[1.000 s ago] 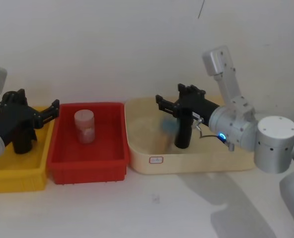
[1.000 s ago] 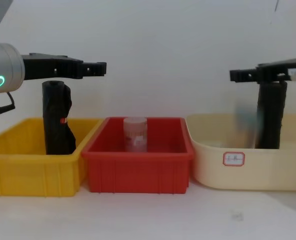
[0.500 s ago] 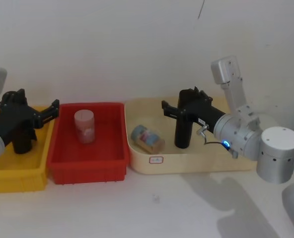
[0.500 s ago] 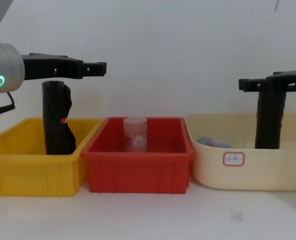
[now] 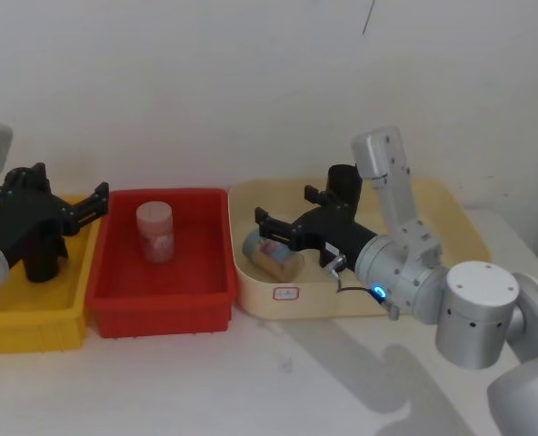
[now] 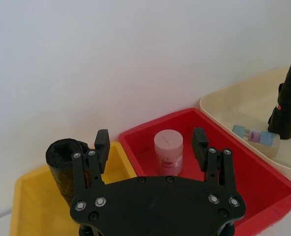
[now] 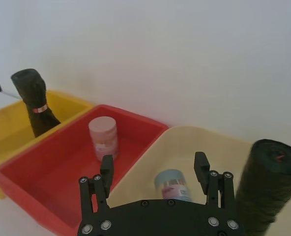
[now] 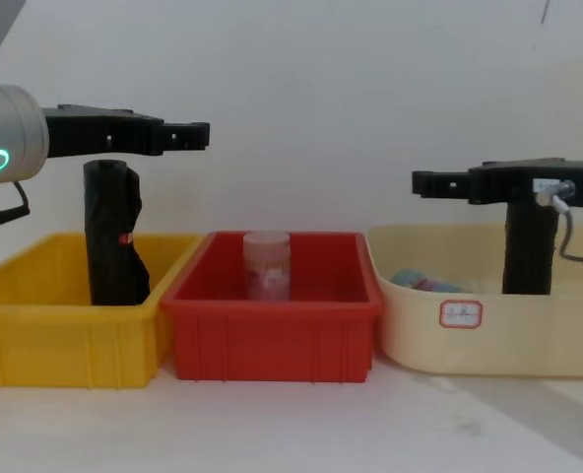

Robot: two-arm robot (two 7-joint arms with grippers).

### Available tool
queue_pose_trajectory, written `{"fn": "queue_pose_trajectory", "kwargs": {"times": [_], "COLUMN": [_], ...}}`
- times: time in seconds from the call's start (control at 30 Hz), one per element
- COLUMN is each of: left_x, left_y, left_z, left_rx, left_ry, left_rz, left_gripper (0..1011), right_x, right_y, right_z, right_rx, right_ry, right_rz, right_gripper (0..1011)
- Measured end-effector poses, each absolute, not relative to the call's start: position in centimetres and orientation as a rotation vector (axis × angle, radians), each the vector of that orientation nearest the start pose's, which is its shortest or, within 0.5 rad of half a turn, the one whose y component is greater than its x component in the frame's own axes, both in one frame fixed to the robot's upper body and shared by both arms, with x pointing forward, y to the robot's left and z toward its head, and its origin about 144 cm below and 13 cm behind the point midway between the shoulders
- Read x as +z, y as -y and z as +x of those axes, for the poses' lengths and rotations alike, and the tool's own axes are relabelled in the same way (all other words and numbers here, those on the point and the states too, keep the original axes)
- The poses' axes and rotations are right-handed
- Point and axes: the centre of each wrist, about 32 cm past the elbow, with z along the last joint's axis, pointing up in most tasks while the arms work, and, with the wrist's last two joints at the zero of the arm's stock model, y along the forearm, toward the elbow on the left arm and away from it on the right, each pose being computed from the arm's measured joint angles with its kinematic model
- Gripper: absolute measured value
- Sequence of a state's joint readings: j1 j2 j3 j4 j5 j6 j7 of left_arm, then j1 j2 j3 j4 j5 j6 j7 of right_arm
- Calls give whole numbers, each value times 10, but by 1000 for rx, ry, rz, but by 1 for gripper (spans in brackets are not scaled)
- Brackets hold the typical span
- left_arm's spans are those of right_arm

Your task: Pick up the garbage bag with the one hand and transfer it to the other hand.

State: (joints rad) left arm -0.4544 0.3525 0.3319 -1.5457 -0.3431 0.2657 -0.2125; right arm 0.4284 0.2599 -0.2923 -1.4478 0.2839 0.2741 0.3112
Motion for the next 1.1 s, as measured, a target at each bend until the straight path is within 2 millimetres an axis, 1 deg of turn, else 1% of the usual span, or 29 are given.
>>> {"fn": "queue_pose_trajectory", "kwargs": {"times": [0.3, 0.5, 1.1], "left_x": [1283, 1283, 1283], "left_y": [-233, -233, -233], "left_z": [553, 553, 553], "left_rx": [1077, 1077, 1077], "left_ry": [120, 120, 120], "left_rz": [64, 64, 64], "left_gripper": [1001, 1001, 1001], "right_x": [1247, 1246, 1246], "right_y": [205, 198, 189], "right_z": [557, 556, 555], "right_rx": [-1028, -1033, -1039], "right_ry": [2, 0, -1], "right_rz": [-56, -39, -18], "right_gripper": [1000, 1000, 1000]}}
